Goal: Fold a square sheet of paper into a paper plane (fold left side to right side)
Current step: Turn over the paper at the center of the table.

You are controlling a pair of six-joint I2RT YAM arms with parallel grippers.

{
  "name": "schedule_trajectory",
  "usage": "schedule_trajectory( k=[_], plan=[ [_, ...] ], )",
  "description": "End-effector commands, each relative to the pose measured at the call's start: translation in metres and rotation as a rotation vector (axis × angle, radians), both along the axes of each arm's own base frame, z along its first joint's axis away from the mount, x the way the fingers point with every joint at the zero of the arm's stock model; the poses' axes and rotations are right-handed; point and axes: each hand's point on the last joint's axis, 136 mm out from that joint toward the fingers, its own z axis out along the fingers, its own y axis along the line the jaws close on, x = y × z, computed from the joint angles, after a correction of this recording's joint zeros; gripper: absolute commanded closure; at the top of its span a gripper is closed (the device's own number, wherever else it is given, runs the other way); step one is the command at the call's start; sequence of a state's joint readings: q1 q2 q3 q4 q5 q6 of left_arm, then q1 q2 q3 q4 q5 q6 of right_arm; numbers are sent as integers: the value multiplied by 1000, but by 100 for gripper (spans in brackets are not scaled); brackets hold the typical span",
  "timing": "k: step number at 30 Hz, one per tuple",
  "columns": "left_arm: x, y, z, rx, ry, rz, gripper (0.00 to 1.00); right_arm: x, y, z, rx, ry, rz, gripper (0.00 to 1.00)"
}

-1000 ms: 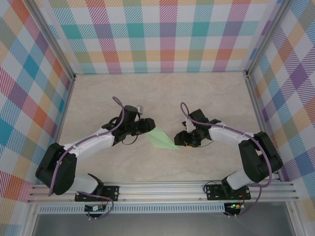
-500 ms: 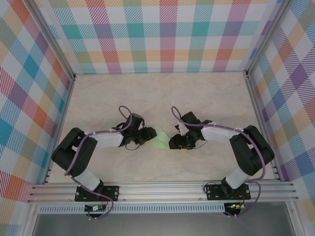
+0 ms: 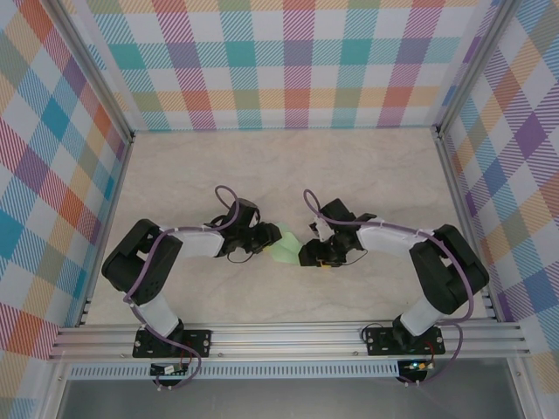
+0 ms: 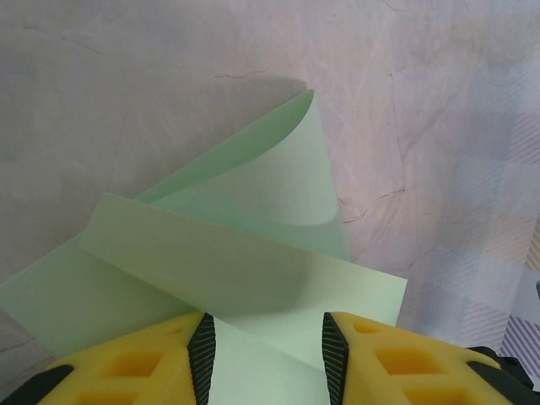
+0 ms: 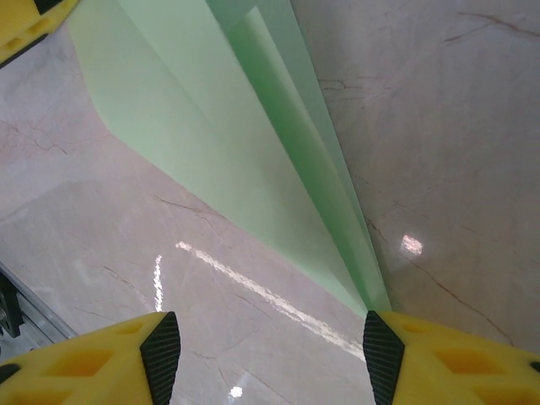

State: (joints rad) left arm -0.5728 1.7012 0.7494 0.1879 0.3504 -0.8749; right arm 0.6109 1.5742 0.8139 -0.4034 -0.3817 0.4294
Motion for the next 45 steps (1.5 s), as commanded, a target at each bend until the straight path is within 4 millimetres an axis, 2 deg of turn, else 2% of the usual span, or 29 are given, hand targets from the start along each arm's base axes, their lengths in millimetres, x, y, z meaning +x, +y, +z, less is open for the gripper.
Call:
schedule_trajectory(
  k=[1,6,13,16,23,39,45],
  plan=[
    [10,-6,12,-37,-42,0,63,1,-5,17,-20,-44,-2,37],
    [8,-3,18,-42,-43,11,58,8,-22,31,-82,-113,-58,31],
    [-6,11,28,-49,-33,198,51,18,-37,52,-114,-211,-153,28],
    [-7,17,31,-52,-38,273,49,19,-38,54,-111,-221,-158,27],
    [-7,21,16,-62,18,368,49,16,-39,51,-113,-216,-155,27],
    [9,5,2,-95,21,366,62,12,-40,46,-116,-208,-131,26],
    [19,-6,6,-123,-27,331,70,10,-36,51,-36,-199,-150,21]
  ],
)
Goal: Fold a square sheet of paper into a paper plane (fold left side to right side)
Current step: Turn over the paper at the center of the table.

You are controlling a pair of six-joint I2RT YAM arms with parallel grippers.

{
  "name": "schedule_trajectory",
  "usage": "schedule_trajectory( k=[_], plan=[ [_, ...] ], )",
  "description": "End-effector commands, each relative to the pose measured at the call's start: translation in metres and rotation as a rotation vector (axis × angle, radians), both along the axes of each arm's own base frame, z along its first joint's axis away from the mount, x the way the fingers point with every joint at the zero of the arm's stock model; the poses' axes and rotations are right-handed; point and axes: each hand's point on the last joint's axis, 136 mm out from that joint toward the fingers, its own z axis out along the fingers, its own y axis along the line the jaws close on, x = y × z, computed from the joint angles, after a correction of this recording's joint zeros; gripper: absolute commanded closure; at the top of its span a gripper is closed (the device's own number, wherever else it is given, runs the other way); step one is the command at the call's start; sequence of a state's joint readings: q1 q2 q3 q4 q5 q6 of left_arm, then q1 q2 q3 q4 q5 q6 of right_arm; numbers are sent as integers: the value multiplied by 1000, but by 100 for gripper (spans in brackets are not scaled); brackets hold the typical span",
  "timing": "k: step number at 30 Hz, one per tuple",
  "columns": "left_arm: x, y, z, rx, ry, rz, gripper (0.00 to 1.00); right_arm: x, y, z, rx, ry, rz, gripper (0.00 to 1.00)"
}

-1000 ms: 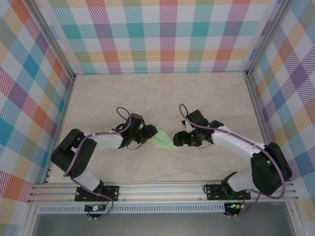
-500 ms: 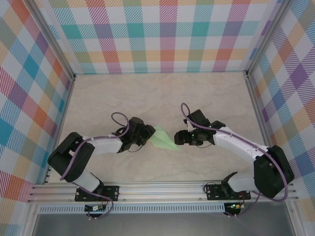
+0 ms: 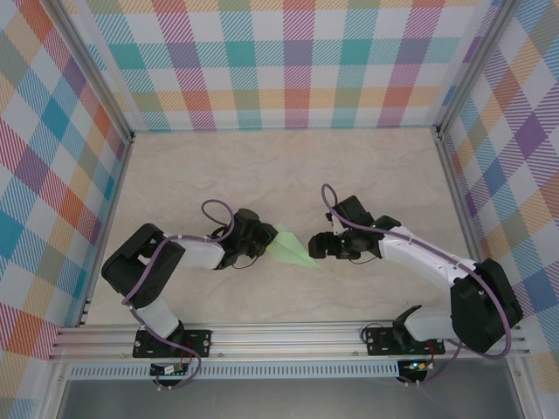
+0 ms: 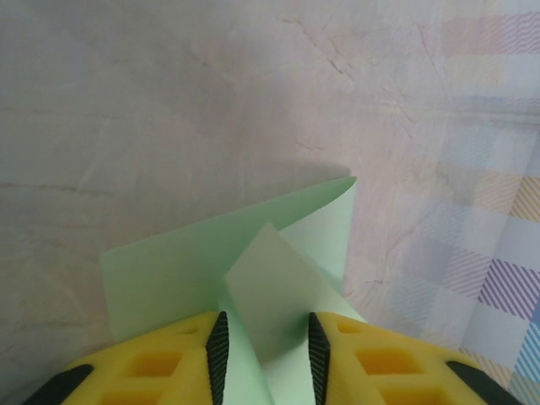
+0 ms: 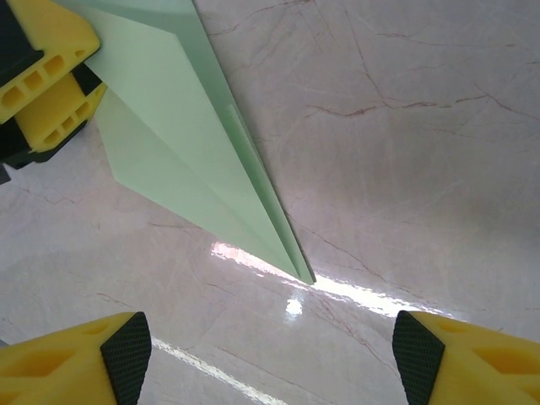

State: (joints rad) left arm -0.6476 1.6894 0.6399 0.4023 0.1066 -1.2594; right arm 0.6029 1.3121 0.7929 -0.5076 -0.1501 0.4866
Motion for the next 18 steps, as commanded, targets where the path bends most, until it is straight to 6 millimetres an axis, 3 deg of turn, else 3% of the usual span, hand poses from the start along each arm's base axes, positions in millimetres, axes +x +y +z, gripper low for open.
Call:
schedule_trajectory(
  k=[1,7,11,13,18],
  plan=[
    [12,-14,12,-21,-75,-36,71,-4,2,7,82,5,-5,20],
    [20,-22,32,-23,-163,-86,83,0,-6,18,213,9,-41,15],
    [22,-21,53,-3,-236,-111,91,8,-11,37,404,-10,-57,7],
    [23,-18,70,13,-289,-123,96,12,-12,50,512,-24,-43,0],
    [23,-18,130,56,-456,-209,100,21,-17,76,652,-78,-4,0]
  ],
)
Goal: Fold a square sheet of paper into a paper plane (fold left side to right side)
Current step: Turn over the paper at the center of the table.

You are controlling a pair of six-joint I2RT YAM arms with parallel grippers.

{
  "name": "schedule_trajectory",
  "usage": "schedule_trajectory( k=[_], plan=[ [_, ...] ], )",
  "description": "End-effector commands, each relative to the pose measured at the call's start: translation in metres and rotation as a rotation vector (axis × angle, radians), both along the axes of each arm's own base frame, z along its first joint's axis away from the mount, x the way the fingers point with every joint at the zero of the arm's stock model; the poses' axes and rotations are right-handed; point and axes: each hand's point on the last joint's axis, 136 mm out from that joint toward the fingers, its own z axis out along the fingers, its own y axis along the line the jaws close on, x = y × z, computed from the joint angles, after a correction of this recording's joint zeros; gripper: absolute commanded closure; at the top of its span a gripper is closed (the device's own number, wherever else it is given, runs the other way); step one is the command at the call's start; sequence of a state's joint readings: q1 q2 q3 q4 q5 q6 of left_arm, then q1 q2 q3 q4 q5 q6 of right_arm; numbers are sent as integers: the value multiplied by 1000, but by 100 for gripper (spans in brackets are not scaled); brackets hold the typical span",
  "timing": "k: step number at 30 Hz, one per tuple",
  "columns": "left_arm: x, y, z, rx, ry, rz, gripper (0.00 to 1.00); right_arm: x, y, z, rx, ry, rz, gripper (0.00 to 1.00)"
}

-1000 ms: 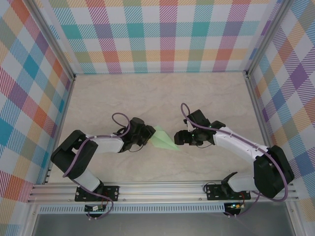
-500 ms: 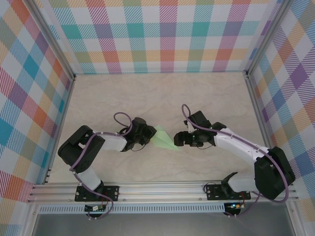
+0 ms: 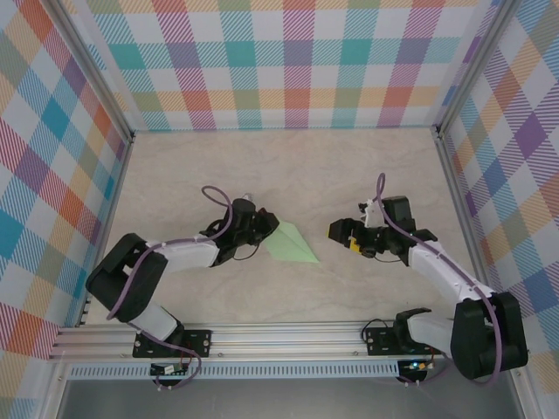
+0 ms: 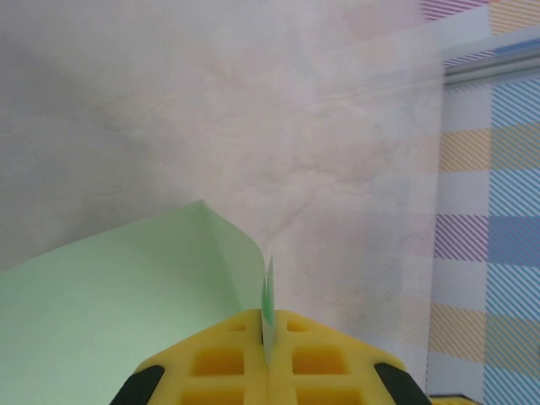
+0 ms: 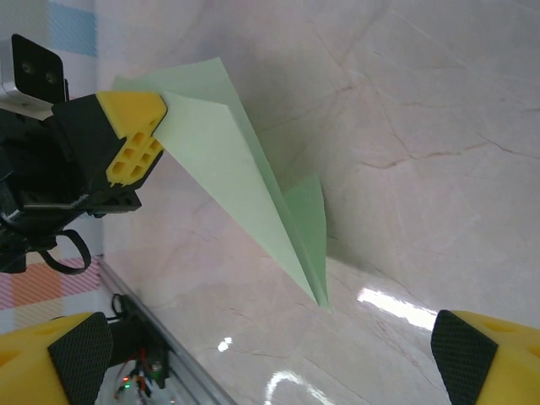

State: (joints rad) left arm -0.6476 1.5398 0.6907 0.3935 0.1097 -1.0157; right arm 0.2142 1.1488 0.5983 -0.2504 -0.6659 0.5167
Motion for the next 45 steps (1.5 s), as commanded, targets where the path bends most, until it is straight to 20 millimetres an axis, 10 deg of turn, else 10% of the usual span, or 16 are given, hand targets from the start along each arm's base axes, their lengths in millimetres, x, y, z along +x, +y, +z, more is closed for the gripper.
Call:
schedule_trajectory(
  k=[1,11,22,29,45],
  plan=[
    [5,-5,69,32,-212,-82,100,1,14,40,168,-121,110,0],
    [-20,-2,204,-62,-532,-278,100,7,34,102,369,-316,271,0],
    [-54,-14,276,-281,-686,-416,100,-6,70,134,427,-384,430,0],
    [-58,-16,282,-314,-679,-427,100,-15,88,152,452,-417,497,1],
    [-54,-18,257,-289,-615,-415,100,-19,88,161,409,-430,474,64]
  ],
)
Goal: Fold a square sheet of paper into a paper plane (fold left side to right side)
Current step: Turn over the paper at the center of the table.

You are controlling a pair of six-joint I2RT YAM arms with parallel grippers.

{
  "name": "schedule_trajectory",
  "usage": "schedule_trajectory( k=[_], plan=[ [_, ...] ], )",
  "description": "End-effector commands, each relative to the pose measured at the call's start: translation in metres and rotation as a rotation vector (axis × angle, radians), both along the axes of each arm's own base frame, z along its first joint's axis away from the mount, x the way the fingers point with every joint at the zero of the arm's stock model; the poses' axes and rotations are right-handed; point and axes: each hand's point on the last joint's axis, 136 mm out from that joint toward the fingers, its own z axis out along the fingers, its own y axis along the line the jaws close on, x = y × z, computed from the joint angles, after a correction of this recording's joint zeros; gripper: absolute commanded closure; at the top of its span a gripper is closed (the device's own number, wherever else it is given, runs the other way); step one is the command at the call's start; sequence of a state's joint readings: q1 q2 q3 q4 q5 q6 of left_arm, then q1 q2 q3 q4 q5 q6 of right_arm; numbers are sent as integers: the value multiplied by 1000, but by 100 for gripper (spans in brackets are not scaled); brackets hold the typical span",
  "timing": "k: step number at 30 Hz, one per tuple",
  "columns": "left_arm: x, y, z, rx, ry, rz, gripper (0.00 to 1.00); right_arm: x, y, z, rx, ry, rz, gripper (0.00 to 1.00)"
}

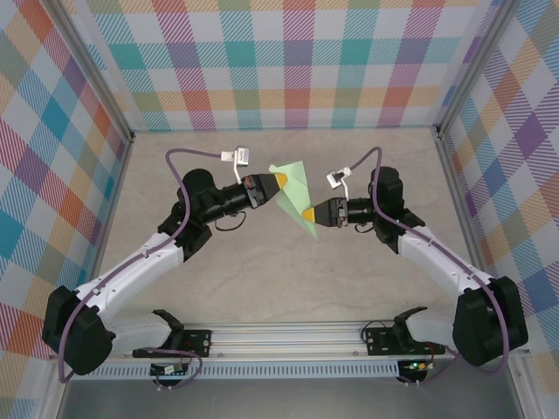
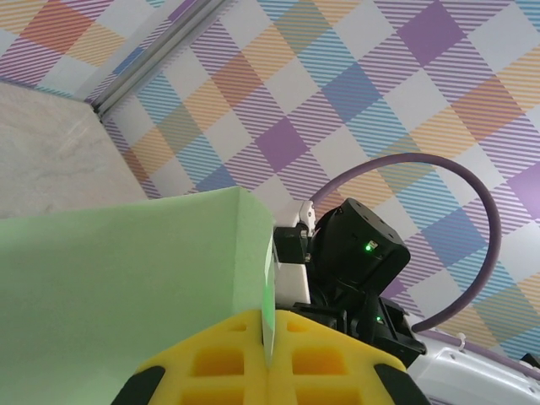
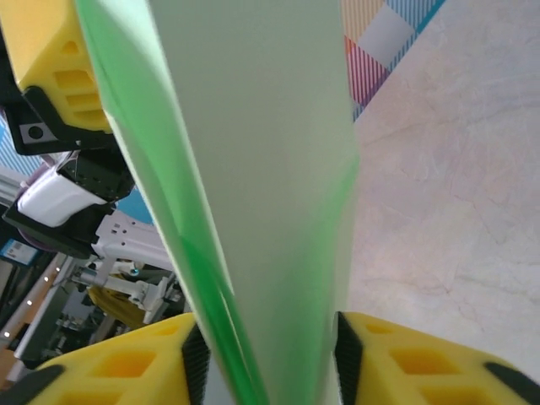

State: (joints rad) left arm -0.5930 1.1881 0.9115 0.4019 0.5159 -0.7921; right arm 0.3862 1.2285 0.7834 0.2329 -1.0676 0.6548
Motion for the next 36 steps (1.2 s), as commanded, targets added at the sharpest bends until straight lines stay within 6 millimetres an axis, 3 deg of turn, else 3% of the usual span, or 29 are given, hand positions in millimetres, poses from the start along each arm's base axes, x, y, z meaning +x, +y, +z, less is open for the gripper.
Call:
schedule_trajectory(
  k=[1,4,7,11,15,22,25,30,36],
  plan=[
    [-5,1,4,-2,-28,-10,100,-5,-1,15,-2,-69,-4,69],
    [-4,3,-2,22,-19,2,98,-5,-3,12,-26,-74,-17,80],
    [0,7,-13,72,-4,39,86,-5,-4,8,-72,-84,-43,90],
    [8,26,-33,202,29,159,44,-4,-8,-9,-209,-103,-95,94],
    [11,70,-50,360,52,369,22,9,-29,-39,-477,-123,-223,94],
    [-8,156,-77,536,101,693,16,31,-80,-85,-1232,-300,-440,93],
    [-18,181,-85,565,123,783,16,36,-88,-99,-1518,-369,-452,94],
    [-28,204,-94,619,162,863,16,51,-87,-111,-1870,-511,-462,95],
    [-34,226,-101,670,212,958,16,66,-65,-144,-2095,-620,-381,92]
  ],
)
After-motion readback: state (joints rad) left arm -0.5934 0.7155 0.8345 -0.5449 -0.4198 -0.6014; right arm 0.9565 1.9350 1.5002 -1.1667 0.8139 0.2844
